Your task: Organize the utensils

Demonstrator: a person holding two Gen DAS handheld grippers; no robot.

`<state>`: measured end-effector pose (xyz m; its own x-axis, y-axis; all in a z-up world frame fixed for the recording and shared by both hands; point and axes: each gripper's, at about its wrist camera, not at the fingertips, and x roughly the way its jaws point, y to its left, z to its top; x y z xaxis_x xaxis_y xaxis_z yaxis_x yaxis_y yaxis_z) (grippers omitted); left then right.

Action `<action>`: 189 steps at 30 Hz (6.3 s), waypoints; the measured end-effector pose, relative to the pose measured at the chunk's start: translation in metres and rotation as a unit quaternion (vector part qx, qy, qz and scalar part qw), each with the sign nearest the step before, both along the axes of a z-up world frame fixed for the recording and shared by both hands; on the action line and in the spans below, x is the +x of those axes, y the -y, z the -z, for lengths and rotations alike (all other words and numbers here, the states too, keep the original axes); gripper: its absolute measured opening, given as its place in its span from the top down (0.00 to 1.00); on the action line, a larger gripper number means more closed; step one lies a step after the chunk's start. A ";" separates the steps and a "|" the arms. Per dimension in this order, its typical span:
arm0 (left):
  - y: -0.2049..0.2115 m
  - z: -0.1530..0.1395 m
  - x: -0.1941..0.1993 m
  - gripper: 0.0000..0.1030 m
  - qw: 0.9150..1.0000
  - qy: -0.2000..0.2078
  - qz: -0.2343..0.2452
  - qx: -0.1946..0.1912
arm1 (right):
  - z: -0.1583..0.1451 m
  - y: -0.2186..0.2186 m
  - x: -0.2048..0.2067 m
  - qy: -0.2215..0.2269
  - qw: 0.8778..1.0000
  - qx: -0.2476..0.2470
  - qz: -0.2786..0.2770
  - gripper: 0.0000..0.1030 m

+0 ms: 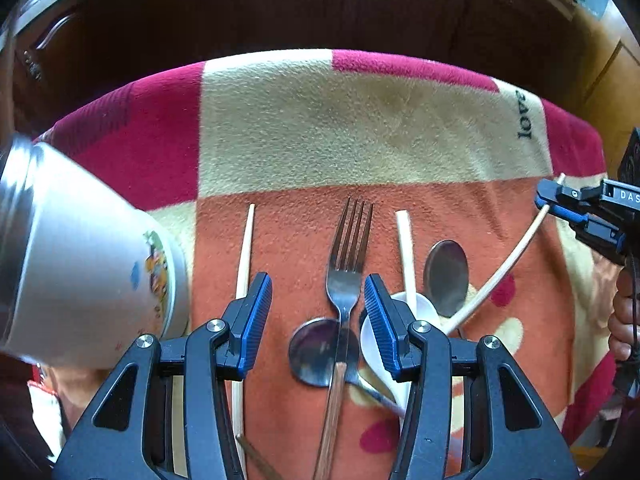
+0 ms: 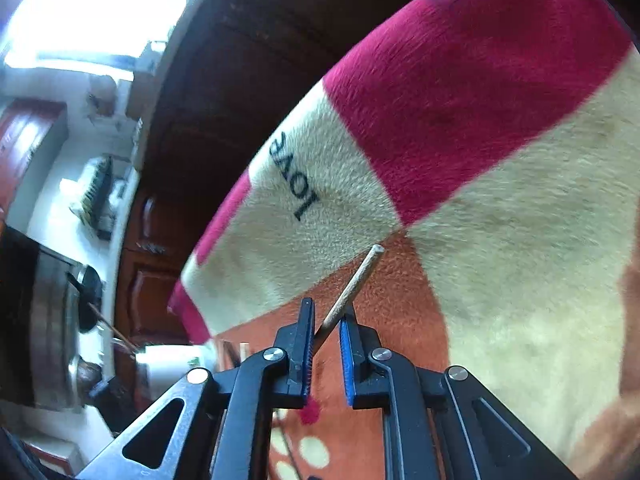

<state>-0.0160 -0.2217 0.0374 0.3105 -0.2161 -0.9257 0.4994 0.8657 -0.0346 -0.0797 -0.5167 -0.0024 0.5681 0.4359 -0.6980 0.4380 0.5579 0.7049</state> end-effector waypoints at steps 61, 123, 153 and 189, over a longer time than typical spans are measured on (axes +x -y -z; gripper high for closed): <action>0.002 0.000 -0.011 0.57 0.998 -0.030 -0.001 -0.048 | -0.041 -0.076 -0.022 0.021 0.949 -0.247 -0.193 0.62; -0.071 -0.111 -0.065 0.98 0.974 0.037 0.025 -0.222 | -0.156 -0.127 -0.061 0.182 0.919 -0.310 -0.163 0.95; -0.159 -0.221 -0.074 0.99 0.954 0.153 -0.012 -0.259 | -0.249 -0.197 -0.019 0.277 0.885 -0.323 -0.189 0.95; -0.210 -0.173 0.032 1.00 0.963 0.126 -0.107 -0.214 | -0.165 -0.304 0.138 0.194 0.920 -0.214 -0.264 0.95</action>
<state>0.0156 -0.0121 0.2101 0.5931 -0.4671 -0.6557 0.3499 0.8831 -0.3126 0.0580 -0.2123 0.1628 0.5989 0.4548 -0.6591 -0.2126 0.8838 0.4167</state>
